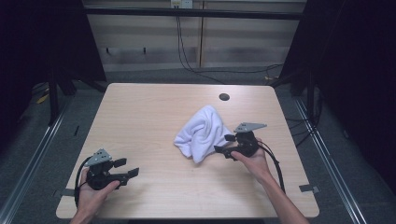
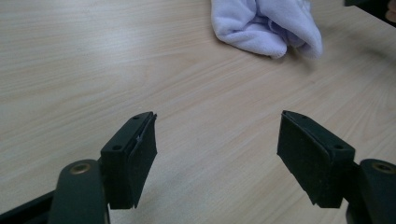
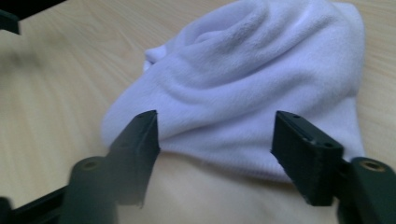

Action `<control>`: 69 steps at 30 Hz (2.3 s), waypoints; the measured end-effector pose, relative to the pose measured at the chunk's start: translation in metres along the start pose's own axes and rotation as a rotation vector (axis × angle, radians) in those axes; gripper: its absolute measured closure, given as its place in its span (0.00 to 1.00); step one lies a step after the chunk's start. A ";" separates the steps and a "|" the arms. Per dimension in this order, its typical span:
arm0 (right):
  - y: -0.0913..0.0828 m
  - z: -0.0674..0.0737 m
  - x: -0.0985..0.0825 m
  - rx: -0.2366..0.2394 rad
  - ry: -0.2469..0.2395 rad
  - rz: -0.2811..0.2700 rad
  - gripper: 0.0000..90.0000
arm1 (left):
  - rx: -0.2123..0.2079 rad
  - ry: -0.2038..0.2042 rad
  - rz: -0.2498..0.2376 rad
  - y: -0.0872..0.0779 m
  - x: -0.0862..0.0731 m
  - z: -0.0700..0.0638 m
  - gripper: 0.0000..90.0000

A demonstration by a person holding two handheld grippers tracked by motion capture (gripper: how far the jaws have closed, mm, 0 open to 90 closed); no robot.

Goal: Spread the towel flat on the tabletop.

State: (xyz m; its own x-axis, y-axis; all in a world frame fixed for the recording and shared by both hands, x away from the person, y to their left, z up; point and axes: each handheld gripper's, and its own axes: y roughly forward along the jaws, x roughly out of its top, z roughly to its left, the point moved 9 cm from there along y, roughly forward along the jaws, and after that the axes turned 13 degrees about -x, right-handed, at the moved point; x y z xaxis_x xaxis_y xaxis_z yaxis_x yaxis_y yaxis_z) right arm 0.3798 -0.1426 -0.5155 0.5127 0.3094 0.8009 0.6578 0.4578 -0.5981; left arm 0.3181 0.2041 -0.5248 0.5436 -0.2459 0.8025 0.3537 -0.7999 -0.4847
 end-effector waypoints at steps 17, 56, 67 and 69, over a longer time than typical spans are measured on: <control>0.057 -0.005 -0.013 -0.075 -0.048 0.117 0.76 | -0.008 0.037 0.015 0.005 0.002 -0.007 0.30; 0.066 0.074 0.032 0.114 -0.062 0.084 0.55 | -0.011 0.147 0.180 0.084 0.015 -0.008 0.53; 0.003 0.095 -0.029 0.222 -0.125 0.113 0.71 | -0.032 0.081 0.163 0.081 0.011 -0.002 0.88; 0.007 0.100 -0.031 0.234 -0.143 0.122 0.73 | -0.030 0.079 0.163 0.081 0.011 -0.002 0.88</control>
State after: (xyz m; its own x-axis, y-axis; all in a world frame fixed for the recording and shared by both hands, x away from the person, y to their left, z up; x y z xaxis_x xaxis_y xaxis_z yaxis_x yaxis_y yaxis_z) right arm 0.3132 -0.0654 -0.5415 0.4860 0.4807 0.7299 0.4427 0.5847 -0.6798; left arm 0.3514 0.1352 -0.5547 0.5297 -0.4152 0.7396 0.2419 -0.7618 -0.6009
